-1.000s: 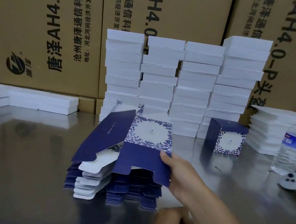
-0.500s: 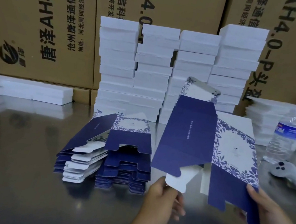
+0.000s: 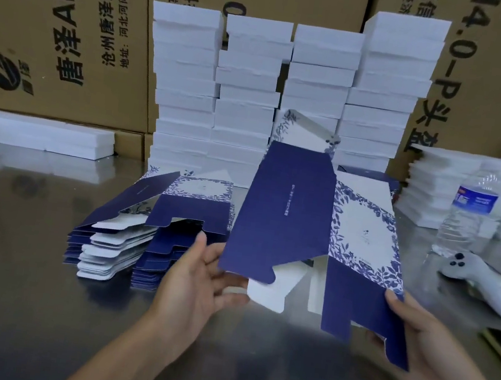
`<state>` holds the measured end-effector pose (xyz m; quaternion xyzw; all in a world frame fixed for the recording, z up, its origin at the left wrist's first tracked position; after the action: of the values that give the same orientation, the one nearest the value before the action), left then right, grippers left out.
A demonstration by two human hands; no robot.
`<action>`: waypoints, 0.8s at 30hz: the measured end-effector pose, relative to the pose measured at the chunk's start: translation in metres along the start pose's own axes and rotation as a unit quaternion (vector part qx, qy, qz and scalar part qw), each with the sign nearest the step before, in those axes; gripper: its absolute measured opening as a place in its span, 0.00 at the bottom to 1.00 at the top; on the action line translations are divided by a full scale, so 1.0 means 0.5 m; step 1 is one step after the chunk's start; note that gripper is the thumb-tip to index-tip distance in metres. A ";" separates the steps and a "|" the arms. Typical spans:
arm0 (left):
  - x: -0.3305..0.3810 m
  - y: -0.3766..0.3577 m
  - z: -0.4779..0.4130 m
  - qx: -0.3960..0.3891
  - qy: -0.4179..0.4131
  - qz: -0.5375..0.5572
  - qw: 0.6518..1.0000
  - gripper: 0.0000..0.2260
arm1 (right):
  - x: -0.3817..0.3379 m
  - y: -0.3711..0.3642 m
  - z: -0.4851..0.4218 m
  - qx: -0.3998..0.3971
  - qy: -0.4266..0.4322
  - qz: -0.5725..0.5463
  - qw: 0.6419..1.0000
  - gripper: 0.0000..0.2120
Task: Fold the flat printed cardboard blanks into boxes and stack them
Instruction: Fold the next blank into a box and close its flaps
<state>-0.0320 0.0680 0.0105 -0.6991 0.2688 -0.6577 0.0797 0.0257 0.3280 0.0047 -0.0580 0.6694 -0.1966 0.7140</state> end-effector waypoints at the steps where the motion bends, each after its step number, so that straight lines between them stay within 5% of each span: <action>1: 0.003 0.003 0.000 0.000 -0.012 -0.049 0.999 0.25 | 0.001 -0.001 0.000 0.002 0.006 0.010 1.000 0.14; 6: -0.006 0.002 0.011 0.030 -0.131 -0.333 0.933 0.26 | 0.004 -0.002 0.000 0.021 0.044 0.055 0.997 0.12; 13: -0.013 0.011 0.000 0.020 -0.113 -0.267 0.957 0.18 | 0.005 -0.005 -0.005 -0.036 0.024 0.032 0.999 0.13; 17: -0.015 0.018 -0.005 0.013 -0.093 -0.306 0.947 0.18 | 0.012 0.008 -0.019 0.019 0.038 0.029 0.999 0.15; 20: -0.015 0.019 -0.005 -0.006 -0.087 -0.302 0.949 0.18 | 0.019 0.021 -0.020 0.080 0.084 0.135 0.984 0.18; 24: -0.016 0.022 -0.004 -0.019 -0.086 -0.273 0.958 0.18 | 0.024 0.027 -0.023 0.081 0.102 0.165 0.978 0.17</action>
<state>-0.0369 0.0632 -0.0014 -0.8014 0.0725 -0.5862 -0.0937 0.0177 0.3381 -0.0123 0.1314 0.7208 -0.1348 0.6671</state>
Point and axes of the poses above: each hand's wrist, its own z-axis away from the middle knuckle, its own y-axis out of the back of the hand, x = y × z, the point moved 2 cm from there along -z, towards the middle knuckle, and after that the axes turned 2 degrees about -y, right-handed, at the moved point
